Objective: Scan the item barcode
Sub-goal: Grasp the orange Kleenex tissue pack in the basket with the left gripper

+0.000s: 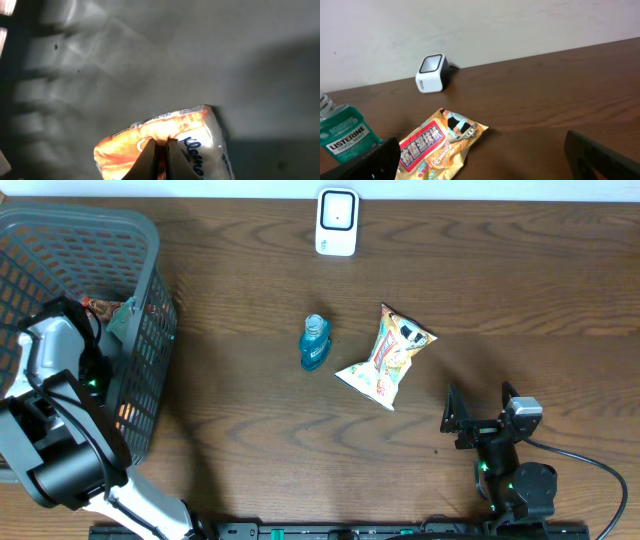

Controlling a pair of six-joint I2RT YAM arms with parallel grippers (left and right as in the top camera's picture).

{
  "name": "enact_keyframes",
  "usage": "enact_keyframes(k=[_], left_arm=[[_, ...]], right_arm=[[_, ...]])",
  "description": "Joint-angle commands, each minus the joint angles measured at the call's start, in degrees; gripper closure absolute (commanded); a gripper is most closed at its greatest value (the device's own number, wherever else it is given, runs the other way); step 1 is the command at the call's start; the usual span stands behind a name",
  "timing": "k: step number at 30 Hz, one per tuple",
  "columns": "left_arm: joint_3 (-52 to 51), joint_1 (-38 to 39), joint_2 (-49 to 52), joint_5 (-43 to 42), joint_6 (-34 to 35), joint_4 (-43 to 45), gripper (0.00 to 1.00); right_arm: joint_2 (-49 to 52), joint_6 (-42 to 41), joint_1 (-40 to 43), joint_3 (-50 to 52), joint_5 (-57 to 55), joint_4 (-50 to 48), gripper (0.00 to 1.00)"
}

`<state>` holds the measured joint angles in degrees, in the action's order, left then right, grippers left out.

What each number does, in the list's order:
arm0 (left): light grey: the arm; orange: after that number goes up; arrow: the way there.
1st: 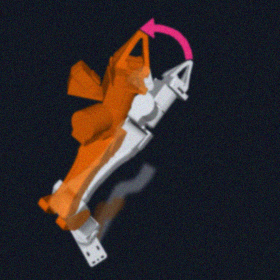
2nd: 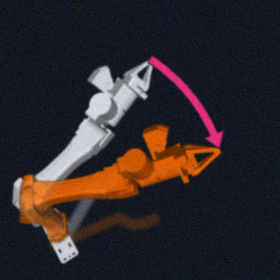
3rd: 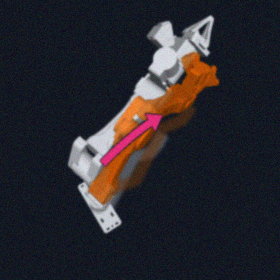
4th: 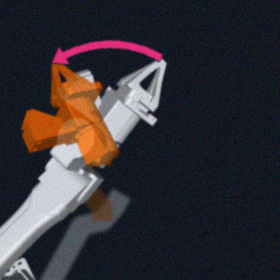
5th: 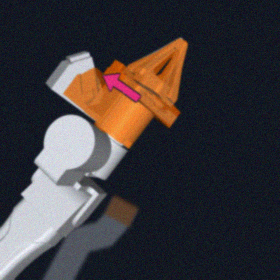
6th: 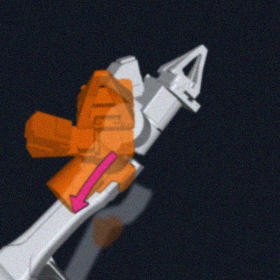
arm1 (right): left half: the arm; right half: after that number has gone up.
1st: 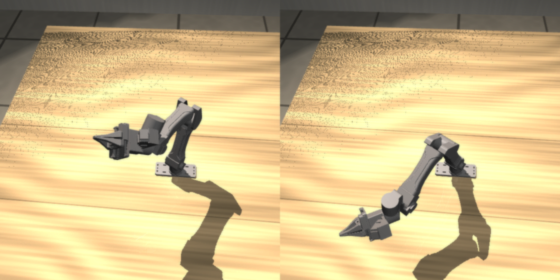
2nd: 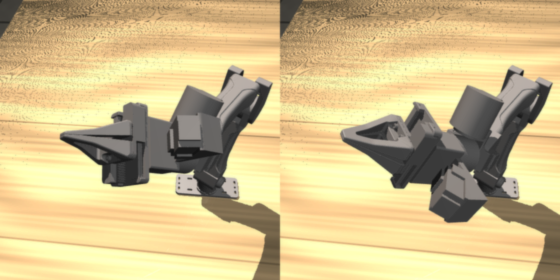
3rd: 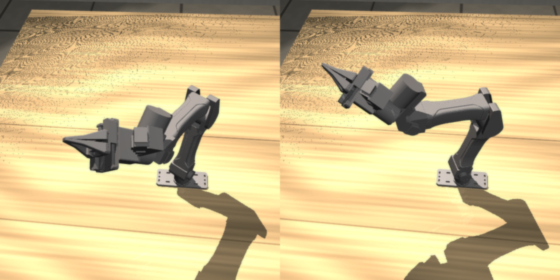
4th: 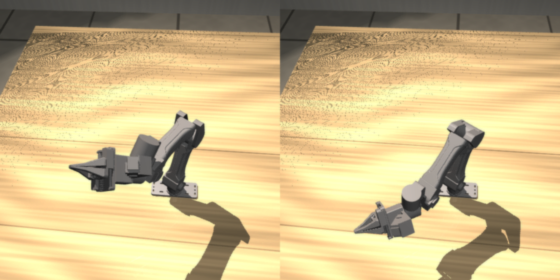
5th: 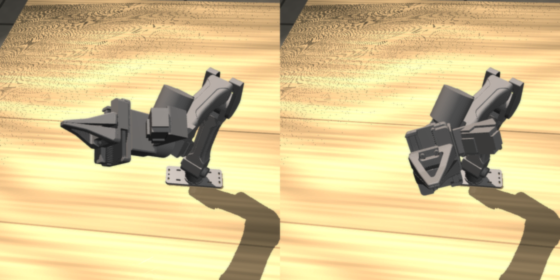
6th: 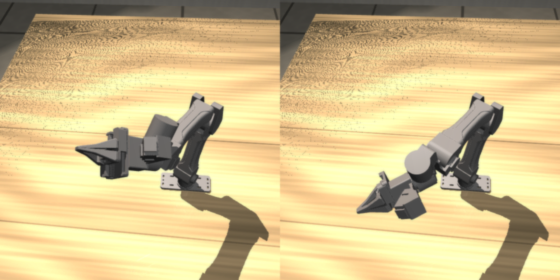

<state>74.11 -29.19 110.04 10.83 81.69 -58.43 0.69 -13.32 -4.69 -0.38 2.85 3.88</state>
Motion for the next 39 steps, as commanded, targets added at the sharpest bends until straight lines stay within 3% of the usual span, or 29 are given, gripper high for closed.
enact_keyframes(k=[1, 6, 9, 12, 14, 15, 18, 21, 24, 25, 31, 39], left_arm=[[-3.67, -1.01, 6.32, 2.05, -15.04, 7.06, 0.93], [-2.71, -1.03, 6.29, 2.08, -38.01, 15.89, 0.93], [-2.71, -1.01, 6.29, 2.05, -46.69, 18.60, 0.92], [-2.60, -1.01, 6.23, 2.03, -50.60, 18.67, 0.93], [-2.58, -1.01, 5.84, 1.64, -51.04, 18.23, 0.83], [-2.58, -1.01, 5.31, 1.66, -51.04, 18.01, 0.66], [-2.58, -1.01, 3.02, 1.66, -51.01, 17.68, 0.28], [-2.56, -1.01, -0.70, 1.64, -50.97, 17.38, 0.21], [-2.56, -1.01, -4.37, 1.55, -49.35, 16.70, 0.09], [-2.56, -1.01, -5.22, 1.33, -48.52, 16.33, 0.01], [-2.69, -1.01, -6.29, -4.81, -44.57, 14.86, 0.02], [-2.89, -1.01, -6.45, -5.70, -39.80, 12.87, 0.02]], right_arm=[[-0.37, 0.55, 0.31, 0.07, 0.11, 0.22, 0.01], [-0.37, 0.55, 0.31, 0.07, 0.11, 0.22, 0.01], [-0.37, 0.55, 0.31, 0.07, 0.11, 0.22, 0.01], [-0.37, 0.55, 0.31, 0.07, 0.11, 0.22, 0.01], [-0.37, 0.55, 0.31, 0.07, 0.11, 0.22, 0.01], [-0.37, 0.55, 0.31, 0.07, 0.11, 0.20, 0.01], [-0.37, 0.55, 0.31, 0.07, 0.11, 0.22, 0.01], [-0.37, 0.55, 0.31, 0.07, 0.11, 0.22, 0.01], [-0.37, 0.55, 0.31, 0.07, 0.11, 0.22, 0.01], [-0.37, 0.55, 0.31, 0.07, 0.11, 0.22, 0.01], [-0.37, 0.55, 0.31, 0.07, 0.11, 0.22, 0.01], [-0.37, 0.55, 0.31, 0.07, 0.11, 0.22, 0.01]])
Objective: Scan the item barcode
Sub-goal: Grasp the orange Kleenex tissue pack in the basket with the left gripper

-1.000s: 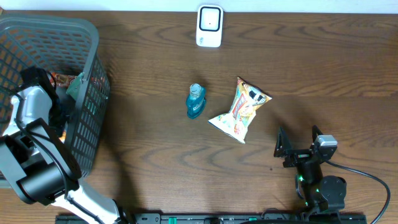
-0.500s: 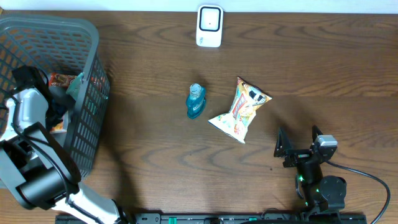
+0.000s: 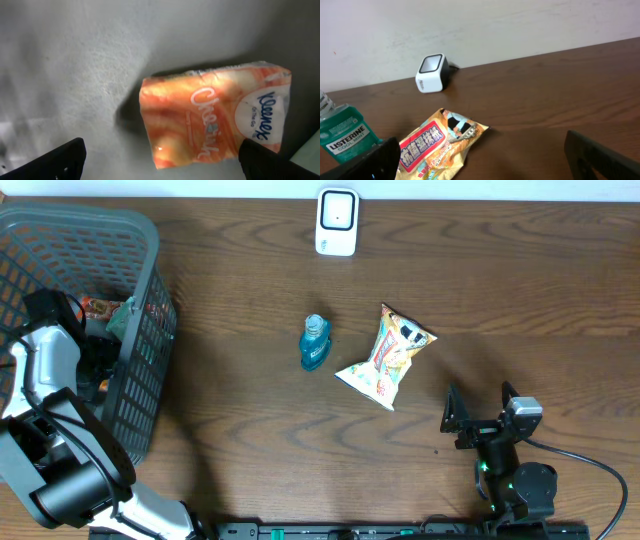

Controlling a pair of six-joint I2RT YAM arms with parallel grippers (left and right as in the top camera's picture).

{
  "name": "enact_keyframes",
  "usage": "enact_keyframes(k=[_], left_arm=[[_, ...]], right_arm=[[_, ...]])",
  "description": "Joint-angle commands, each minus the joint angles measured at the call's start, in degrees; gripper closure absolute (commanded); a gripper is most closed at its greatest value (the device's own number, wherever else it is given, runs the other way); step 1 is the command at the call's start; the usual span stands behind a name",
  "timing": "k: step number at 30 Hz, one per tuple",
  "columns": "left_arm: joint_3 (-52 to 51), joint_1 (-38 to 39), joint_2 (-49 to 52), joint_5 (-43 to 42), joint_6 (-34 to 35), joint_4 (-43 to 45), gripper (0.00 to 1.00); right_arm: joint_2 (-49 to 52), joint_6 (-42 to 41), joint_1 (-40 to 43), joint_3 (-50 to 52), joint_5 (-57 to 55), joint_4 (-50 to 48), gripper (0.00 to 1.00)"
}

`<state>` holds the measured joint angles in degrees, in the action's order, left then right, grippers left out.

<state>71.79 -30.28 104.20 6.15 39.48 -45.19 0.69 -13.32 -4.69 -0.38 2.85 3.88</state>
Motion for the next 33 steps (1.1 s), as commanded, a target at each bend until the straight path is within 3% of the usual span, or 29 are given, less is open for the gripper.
enact_keyframes(k=[1, 11, 13, 15, 17, 19, 21, 27, 33], left_arm=[[-0.57, 0.09, -0.59, -1.01, 2.40, -0.35, 0.02], [-5.40, 0.09, -0.48, -1.01, 2.40, 5.97, 0.01], [-7.82, 0.09, -0.48, -1.03, 2.40, 8.66, 0.05], [-10.51, 0.09, -0.48, -1.05, 2.40, 11.30, 0.25], [-12.76, 0.09, -0.48, -1.07, 2.60, 12.74, 0.58], [-13.64, 0.09, -0.48, -1.11, 3.28, 12.59, 0.81], [-13.55, 0.09, -0.68, -1.18, 3.23, 12.22, 0.92], [-9.70, 0.07, -8.24, -1.20, 0.94, 8.50, 0.93], [-0.83, 0.02, -25.35, -1.05, -1.27, 6.27, 0.93]], right_arm=[[-0.37, 0.55, 0.31, 0.07, 0.11, 0.20, 0.01], [-0.37, 0.55, 0.31, 0.07, 0.11, 0.22, 0.01], [-0.37, 0.55, 0.31, 0.07, 0.11, 0.22, 0.01], [-0.37, 0.55, 0.31, 0.07, 0.11, 0.22, 0.01], [-0.37, 0.55, 0.31, 0.07, 0.11, 0.22, 0.01], [-0.37, 0.55, 0.31, 0.07, 0.11, 0.22, 0.01], [-0.37, 0.55, 0.31, 0.07, 0.11, 0.22, 0.01], [-0.37, 0.52, 0.31, 0.07, 0.11, 0.22, 0.01], [-0.37, 0.55, 0.31, 0.07, 0.11, 0.22, 0.01]])
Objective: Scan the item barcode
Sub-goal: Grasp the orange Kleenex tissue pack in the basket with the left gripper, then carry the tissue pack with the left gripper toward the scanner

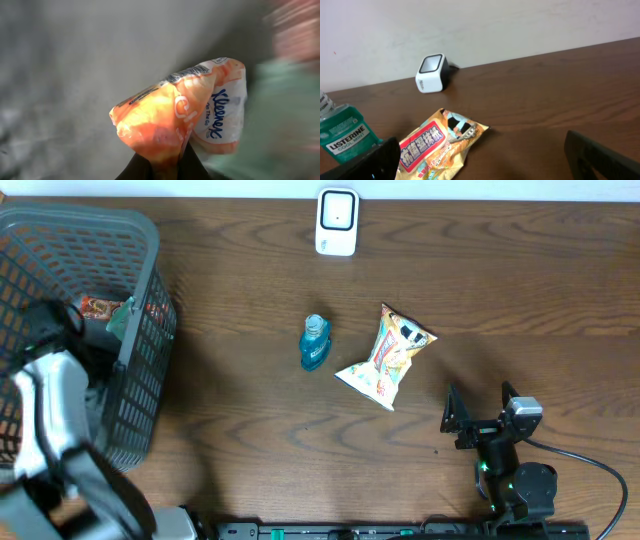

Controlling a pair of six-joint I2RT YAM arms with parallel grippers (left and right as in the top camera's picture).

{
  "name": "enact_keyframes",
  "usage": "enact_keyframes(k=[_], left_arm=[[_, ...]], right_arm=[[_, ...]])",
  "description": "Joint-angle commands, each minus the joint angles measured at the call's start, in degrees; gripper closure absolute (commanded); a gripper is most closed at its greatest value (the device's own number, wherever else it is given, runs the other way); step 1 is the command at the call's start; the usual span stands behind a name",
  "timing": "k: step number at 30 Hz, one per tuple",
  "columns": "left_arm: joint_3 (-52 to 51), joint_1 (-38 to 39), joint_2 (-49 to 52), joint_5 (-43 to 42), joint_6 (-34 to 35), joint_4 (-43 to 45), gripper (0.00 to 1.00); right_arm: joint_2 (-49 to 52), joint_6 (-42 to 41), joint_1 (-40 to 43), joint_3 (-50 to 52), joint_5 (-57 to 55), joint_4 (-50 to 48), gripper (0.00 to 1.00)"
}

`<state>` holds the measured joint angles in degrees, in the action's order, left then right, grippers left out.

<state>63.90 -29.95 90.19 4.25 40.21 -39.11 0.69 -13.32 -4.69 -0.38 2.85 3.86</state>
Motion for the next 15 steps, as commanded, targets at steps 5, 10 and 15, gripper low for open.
enact_keyframes(k=[5, 10, 15], left_arm=[[11.74, -0.22, -27.47, 0.59, 4.33, 0.39, 0.92], [11.72, -0.13, -40.61, -6.45, 10.05, 0.28, 0.92], [11.72, -0.13, -46.80, -10.43, 10.08, -1.20, 0.92]], right_arm=[[-0.37, 0.55, 0.31, 0.07, 0.11, 0.24, 0.01], [-0.37, 0.55, 0.31, 0.07, 0.11, 0.24, 0.01], [-0.37, 0.55, 0.31, 0.07, 0.11, 0.24, 0.01]])
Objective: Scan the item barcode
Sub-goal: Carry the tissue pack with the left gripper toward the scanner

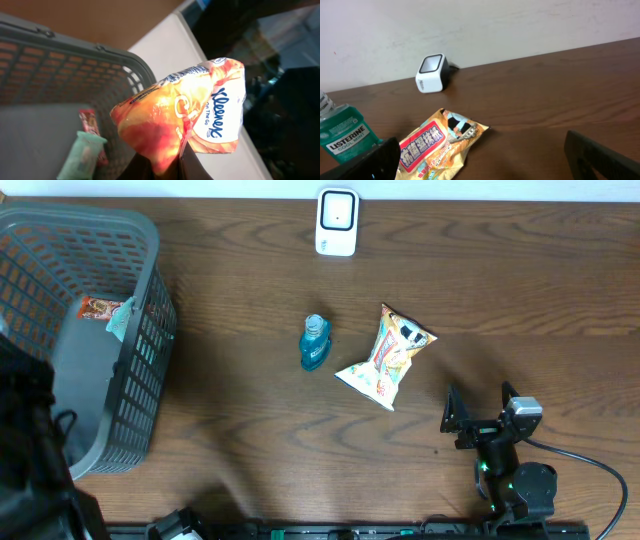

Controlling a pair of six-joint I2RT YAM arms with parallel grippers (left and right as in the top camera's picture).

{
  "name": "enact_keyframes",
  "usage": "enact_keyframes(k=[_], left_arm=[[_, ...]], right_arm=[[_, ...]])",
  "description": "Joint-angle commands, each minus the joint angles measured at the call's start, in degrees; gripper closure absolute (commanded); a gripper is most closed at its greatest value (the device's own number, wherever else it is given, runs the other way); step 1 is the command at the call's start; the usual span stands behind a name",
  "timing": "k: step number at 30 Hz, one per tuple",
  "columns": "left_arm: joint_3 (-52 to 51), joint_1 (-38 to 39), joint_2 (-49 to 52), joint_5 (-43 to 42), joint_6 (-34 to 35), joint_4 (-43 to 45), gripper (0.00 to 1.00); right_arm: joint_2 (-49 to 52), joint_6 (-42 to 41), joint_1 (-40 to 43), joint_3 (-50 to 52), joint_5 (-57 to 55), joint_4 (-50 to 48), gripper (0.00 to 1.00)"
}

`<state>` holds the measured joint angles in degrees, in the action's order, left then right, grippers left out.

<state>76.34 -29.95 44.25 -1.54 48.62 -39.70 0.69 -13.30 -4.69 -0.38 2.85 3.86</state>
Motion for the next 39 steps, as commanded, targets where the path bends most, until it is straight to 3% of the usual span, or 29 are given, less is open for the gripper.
enact_keyframes(k=[1, 5, 10, 16, 21, 30, 39], left_arm=[[-0.72, -0.13, -1.20, -5.62, 1.66, -0.59, 0.92], [-0.72, -0.13, -1.09, -12.70, 4.48, -0.57, 0.92], [-0.94, 0.22, 1.29, -32.00, 9.40, -0.57, 0.92], [-2.34, 7.19, 4.79, -43.89, 9.92, -3.19, 0.92], [-4.48, 20.39, 7.85, -40.79, 5.42, -4.87, 0.92], [-4.87, 49.81, 19.93, -24.68, 5.03, -4.50, 0.92], [-4.87, 68.52, 35.21, -11.56, 3.26, 5.25, 0.92]], right_arm=[[-0.37, 0.52, 0.31, 0.07, 0.11, 0.24, 0.01], [-0.37, 0.52, 0.31, 0.07, 0.11, 0.24, 0.01], [-0.37, 0.52, 0.31, 0.07, 0.11, 0.22, 0.01], [-0.37, 0.52, 0.31, 0.07, 0.11, 0.24, 0.01], [-0.37, 0.52, 0.31, 0.07, 0.11, 0.24, 0.01], [-0.37, 0.52, 0.31, 0.07, 0.11, 0.24, 0.01], [-0.37, 0.52, 0.31, 0.07, 0.11, 0.24, 0.01]])
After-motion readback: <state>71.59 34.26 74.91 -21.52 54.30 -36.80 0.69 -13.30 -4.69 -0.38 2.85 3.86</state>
